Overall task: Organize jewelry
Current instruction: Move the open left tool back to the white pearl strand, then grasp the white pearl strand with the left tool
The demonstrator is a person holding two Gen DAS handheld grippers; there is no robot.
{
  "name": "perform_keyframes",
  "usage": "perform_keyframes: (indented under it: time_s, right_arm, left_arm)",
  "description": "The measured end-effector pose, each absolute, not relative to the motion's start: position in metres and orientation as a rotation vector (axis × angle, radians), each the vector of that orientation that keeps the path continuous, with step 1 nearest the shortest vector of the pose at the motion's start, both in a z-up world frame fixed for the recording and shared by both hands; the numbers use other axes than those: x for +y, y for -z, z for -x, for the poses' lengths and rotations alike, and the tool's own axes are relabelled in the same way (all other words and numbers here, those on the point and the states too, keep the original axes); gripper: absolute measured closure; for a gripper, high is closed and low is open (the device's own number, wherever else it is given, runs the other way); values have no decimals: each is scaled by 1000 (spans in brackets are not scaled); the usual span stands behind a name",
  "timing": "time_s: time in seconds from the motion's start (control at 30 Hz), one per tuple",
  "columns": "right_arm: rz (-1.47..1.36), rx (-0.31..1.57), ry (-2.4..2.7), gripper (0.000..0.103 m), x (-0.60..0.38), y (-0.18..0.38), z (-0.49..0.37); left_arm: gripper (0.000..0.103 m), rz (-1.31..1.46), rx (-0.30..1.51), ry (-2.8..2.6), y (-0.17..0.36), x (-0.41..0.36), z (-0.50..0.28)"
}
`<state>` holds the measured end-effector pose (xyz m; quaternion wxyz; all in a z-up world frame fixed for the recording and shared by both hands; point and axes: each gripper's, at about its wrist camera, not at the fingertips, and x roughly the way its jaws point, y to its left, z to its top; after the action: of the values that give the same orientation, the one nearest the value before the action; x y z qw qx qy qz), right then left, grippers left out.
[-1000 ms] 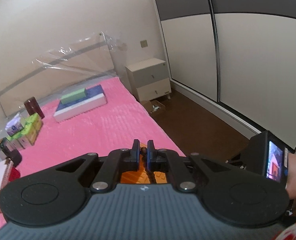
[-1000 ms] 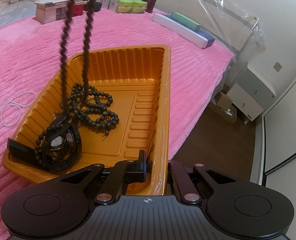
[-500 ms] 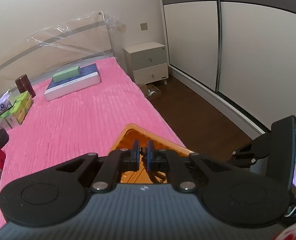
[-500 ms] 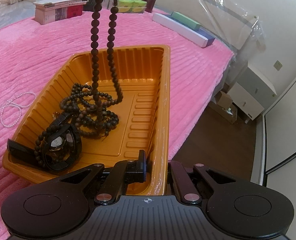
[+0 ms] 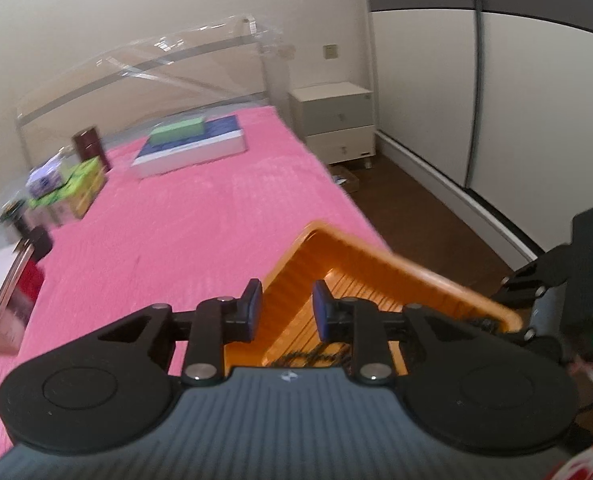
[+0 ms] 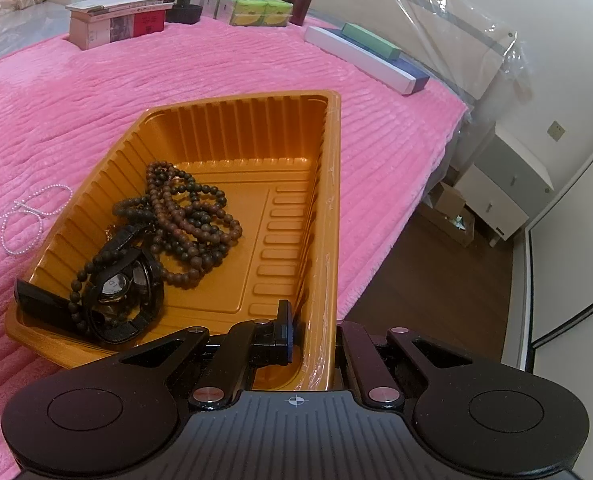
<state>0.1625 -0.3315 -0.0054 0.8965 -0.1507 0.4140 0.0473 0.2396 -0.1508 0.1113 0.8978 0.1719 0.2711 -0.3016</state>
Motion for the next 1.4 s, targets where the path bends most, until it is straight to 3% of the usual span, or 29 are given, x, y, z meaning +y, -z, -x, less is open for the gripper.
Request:
perform_keyframes:
  time_s: [0.77, 1.2, 1.33, 1.4]
  right_arm:
    - [323, 863, -95, 98, -333, 5, -163]
    - [339, 870, -93, 98, -329, 6, -163]
    - [343, 876, -89, 98, -328, 6, -164]
    - [344, 878, -88, 98, -329, 6, -164]
  left_arm:
    - [70, -254, 788, 294, 3, -17, -196]
    - [70, -90, 814, 285, 43, -9, -176]
    - [90, -32, 798, 301, 45, -13, -178]
    - [93, -28, 801, 311, 47, -18, -181]
